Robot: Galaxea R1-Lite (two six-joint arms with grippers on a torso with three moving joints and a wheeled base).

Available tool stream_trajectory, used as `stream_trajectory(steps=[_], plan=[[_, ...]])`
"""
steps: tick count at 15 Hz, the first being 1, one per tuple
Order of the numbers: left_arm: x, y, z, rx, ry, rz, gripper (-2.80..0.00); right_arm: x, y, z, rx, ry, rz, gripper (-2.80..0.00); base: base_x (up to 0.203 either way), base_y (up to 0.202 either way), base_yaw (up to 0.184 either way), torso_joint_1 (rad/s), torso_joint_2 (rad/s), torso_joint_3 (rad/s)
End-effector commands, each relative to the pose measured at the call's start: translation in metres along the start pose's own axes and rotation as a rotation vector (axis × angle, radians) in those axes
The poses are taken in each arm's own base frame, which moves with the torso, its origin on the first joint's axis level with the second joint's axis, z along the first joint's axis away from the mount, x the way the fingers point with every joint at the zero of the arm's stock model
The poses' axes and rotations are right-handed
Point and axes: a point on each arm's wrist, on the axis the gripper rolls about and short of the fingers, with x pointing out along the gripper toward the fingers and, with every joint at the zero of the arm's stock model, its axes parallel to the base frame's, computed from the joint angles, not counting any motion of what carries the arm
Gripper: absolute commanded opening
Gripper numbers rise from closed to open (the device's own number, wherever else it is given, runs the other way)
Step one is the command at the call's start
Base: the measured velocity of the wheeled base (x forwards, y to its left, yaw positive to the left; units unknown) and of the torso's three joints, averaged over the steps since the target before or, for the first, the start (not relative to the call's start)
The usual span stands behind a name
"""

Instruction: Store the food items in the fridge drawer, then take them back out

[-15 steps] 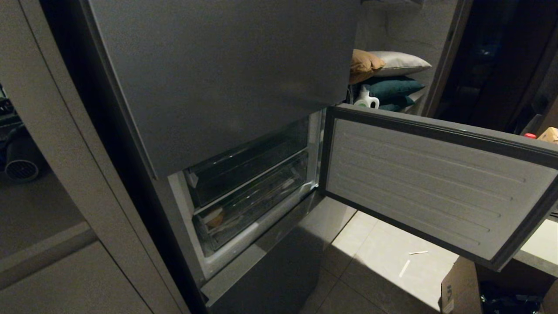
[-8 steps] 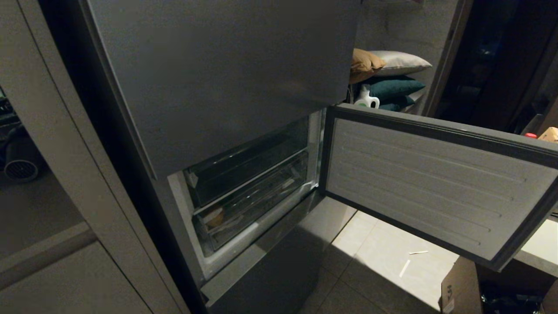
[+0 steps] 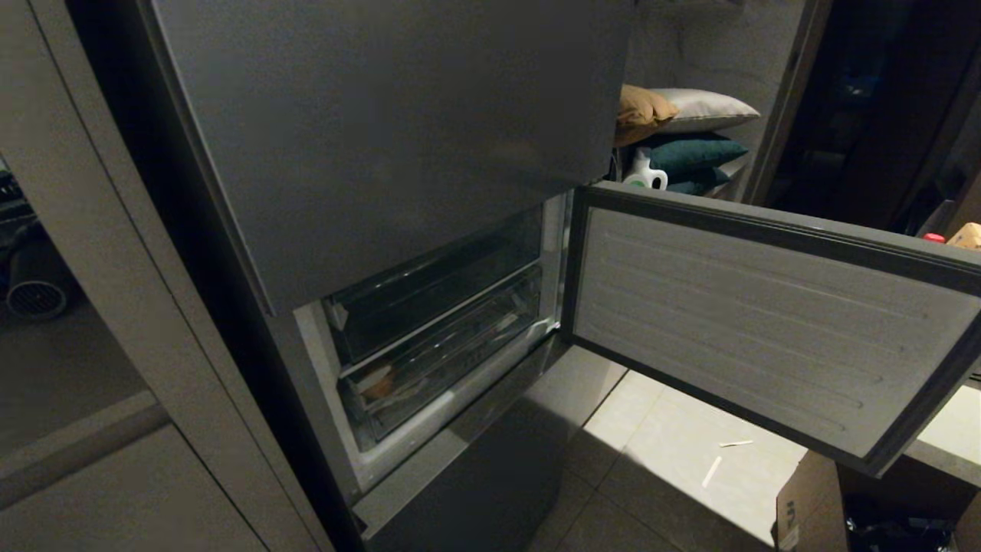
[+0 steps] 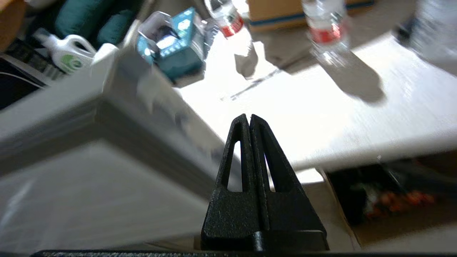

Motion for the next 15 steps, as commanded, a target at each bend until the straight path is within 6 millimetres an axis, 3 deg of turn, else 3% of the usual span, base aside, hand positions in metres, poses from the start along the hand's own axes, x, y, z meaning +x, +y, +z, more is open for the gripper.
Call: stream_trajectory(steps=[1, 8, 15], plan=[[0.0, 0.0, 0.0, 0.0, 0.002, 0.0, -2.8, 0.038, -0.013, 0.0, 0.015, 0.042, 0.013, -2.8, 0.0, 0.0, 0.0, 0.0, 0.0, 0.0], [0.0, 0.0, 0.0, 0.0, 0.002, 0.0, -2.8, 0.094, -0.017, -0.001, 0.015, 0.099, 0.131, -2.8, 0.0, 0.0, 0.0, 0.0, 0.0, 0.0], [0.0, 0.0, 0.0, 0.0, 0.0, 0.0, -2.8, 0.124, 0.016, -0.019, -0.026, 0.105, 0.272, -2.8, 0.0, 0.0, 0.0, 0.0, 0.0, 0.0]])
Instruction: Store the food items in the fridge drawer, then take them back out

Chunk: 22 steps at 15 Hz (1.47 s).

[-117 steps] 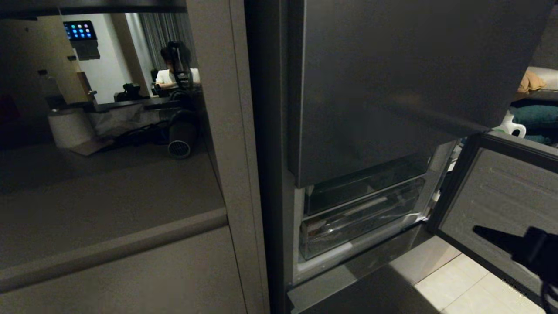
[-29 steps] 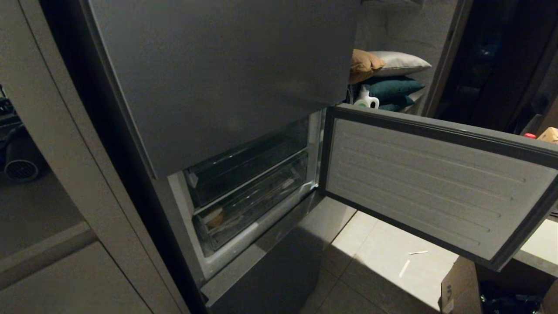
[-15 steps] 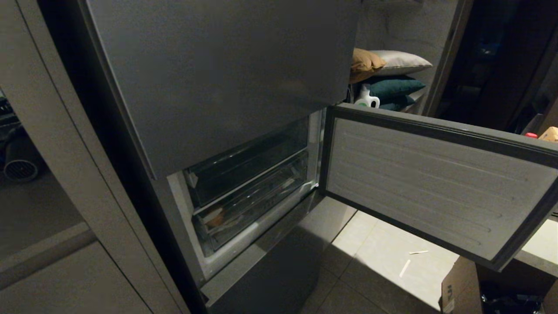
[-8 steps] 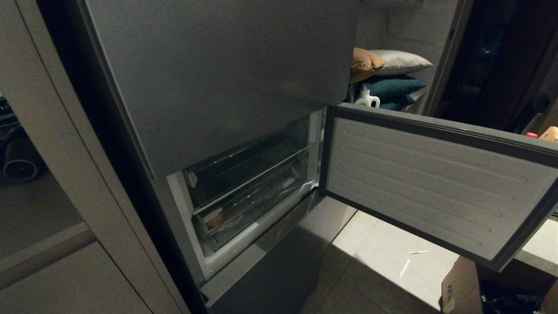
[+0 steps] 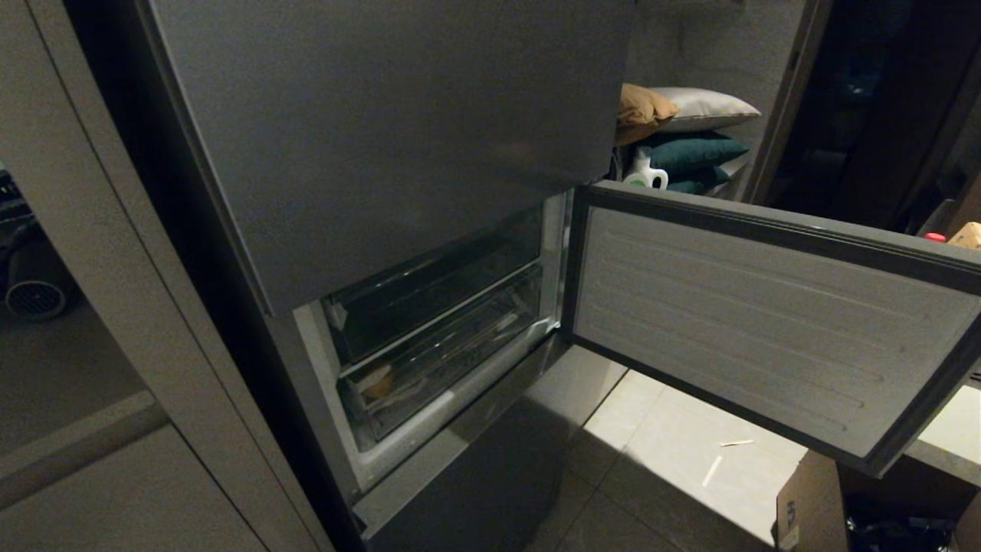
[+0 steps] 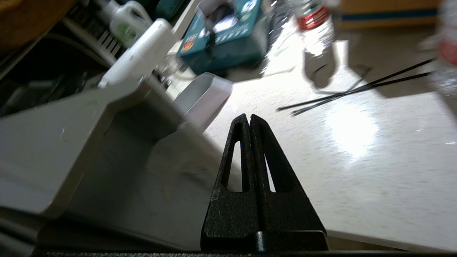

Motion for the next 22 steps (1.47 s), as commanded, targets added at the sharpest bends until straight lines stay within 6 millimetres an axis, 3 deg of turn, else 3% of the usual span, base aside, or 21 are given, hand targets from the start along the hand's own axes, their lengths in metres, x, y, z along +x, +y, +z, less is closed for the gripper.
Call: stream_trajectory(steps=[1, 5, 10, 18, 22], plan=[[0.0, 0.0, 0.0, 0.0, 0.001, 0.0, -2.8, 0.011, 0.004, -0.006, 0.001, 0.019, 0.025, -2.8, 0.0, 0.0, 0.0, 0.0, 0.0, 0.0], [0.0, 0.0, 0.0, 0.0, 0.001, 0.0, -2.8, 0.02, 0.003, -0.002, 0.033, 0.006, 0.035, -2.8, 0.0, 0.0, 0.0, 0.0, 0.0, 0.0], [0.0, 0.0, 0.0, 0.0, 0.001, 0.0, -2.8, 0.009, 0.007, -0.007, 0.045, 0.044, 0.073, -2.8, 0.0, 0.0, 0.0, 0.0, 0.0, 0.0], [0.0, 0.0, 0.0, 0.0, 0.001, 0.0, -2.8, -0.044, 0.031, -0.016, 0.052, 0.097, 0.151, -2.8, 0.0, 0.0, 0.0, 0.0, 0.0, 0.0], [0.0, 0.0, 0.0, 0.0, 0.001, 0.0, -2.8, -0.091, 0.047, -0.033, 0.052, 0.131, 0.189, -2.8, 0.0, 0.0, 0.0, 0.0, 0.0, 0.0]])
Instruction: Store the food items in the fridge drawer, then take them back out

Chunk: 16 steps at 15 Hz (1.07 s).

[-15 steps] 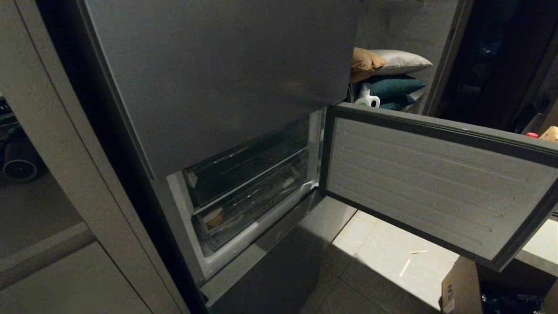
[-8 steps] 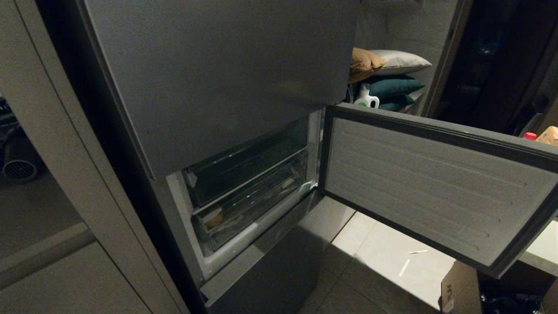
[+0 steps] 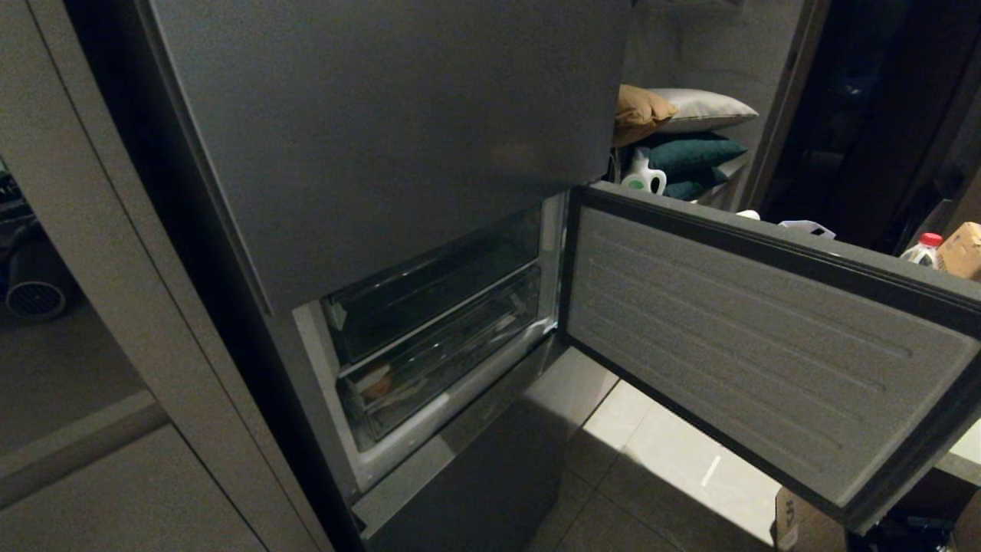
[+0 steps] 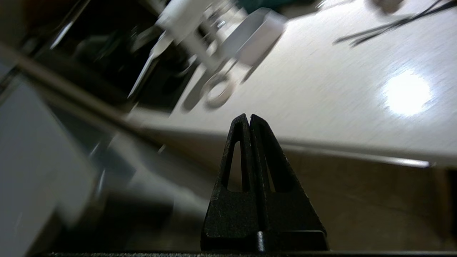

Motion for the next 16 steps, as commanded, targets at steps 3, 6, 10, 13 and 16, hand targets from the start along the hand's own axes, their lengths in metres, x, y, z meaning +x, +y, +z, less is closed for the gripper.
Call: stream_trajectory(steps=[3, 6, 10, 13, 16], plan=[[0.0, 0.0, 0.0, 0.0, 0.001, 0.0, -2.8, -0.052, 0.033, -0.019, -0.046, -0.016, 0.074, -2.8, 0.0, 0.0, 0.0, 0.0, 0.0, 0.0], [0.0, 0.0, 0.0, 0.0, 0.001, -0.001, -2.8, -0.085, 0.058, -0.052, -0.114, 0.019, 0.174, -2.8, 0.0, 0.0, 0.0, 0.0, 0.0, 0.0], [0.0, 0.0, 0.0, 0.0, 0.001, 0.0, -2.8, -0.11, 0.082, -0.098, -0.251, 0.111, 0.351, -2.8, 0.0, 0.0, 0.0, 0.0, 0.0, 0.0], [0.0, 0.0, 0.0, 0.0, 0.001, 0.0, -2.8, -0.118, 0.094, -0.112, -0.288, 0.154, 0.469, -2.8, 0.0, 0.0, 0.0, 0.0, 0.0, 0.0], [0.0, 0.0, 0.0, 0.0, 0.001, 0.0, -2.8, -0.117, 0.112, -0.117, -0.315, 0.212, 0.619, -2.8, 0.0, 0.0, 0.0, 0.0, 0.0, 0.0]])
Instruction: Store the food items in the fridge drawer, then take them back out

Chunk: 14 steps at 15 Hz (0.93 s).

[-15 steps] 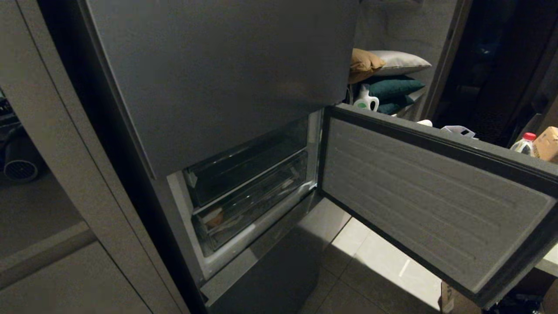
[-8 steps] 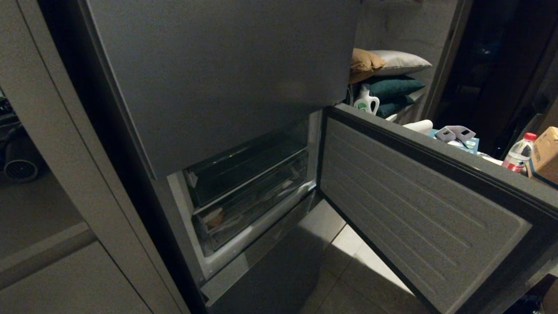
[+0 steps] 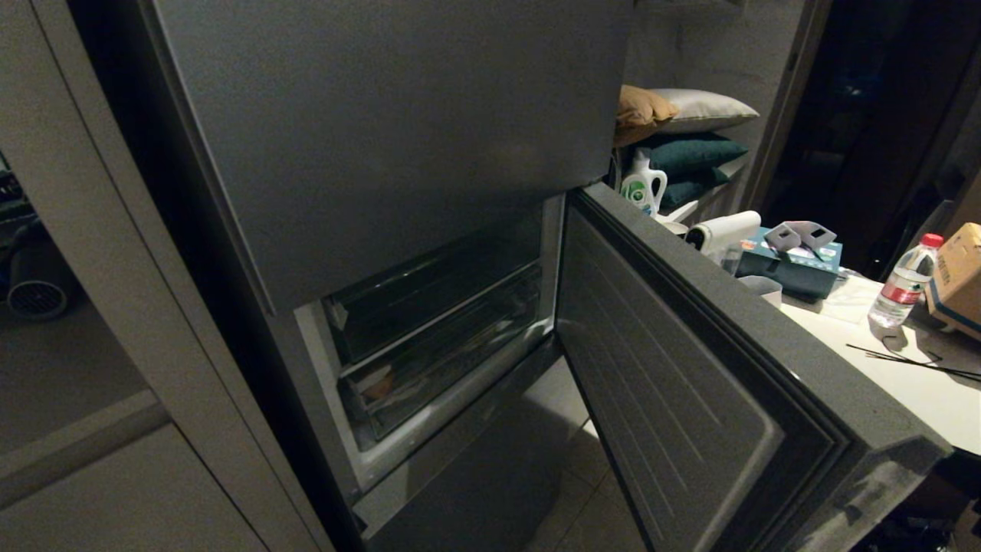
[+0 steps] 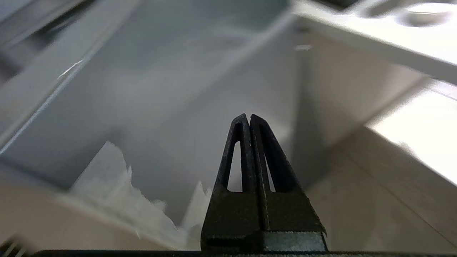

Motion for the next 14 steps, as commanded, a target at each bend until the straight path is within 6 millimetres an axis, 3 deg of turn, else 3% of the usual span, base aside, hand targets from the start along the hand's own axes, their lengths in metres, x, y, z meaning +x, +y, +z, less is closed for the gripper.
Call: stream_trajectory(steps=[1, 4, 10, 14], plan=[[0.0, 0.0, 0.0, 0.0, 0.0, 0.0, -2.8, 0.011, 0.014, 0.007, -0.028, 0.025, 0.13, -2.8, 0.0, 0.0, 0.0, 0.0, 0.0, 0.0], [0.0, 0.0, 0.0, 0.0, 0.002, 0.0, -2.8, 0.046, 0.03, 0.013, -0.021, 0.107, 0.175, -2.8, 0.0, 0.0, 0.0, 0.0, 0.0, 0.0], [0.0, 0.0, 0.0, 0.0, 0.001, 0.0, -2.8, 0.134, 0.068, 0.002, -0.056, 0.278, 0.24, -2.8, 0.0, 0.0, 0.0, 0.0, 0.0, 0.0], [0.0, 0.0, 0.0, 0.0, 0.002, 0.0, -2.8, 0.207, 0.086, -0.012, -0.068, 0.335, 0.297, -2.8, 0.0, 0.0, 0.0, 0.0, 0.0, 0.0]])
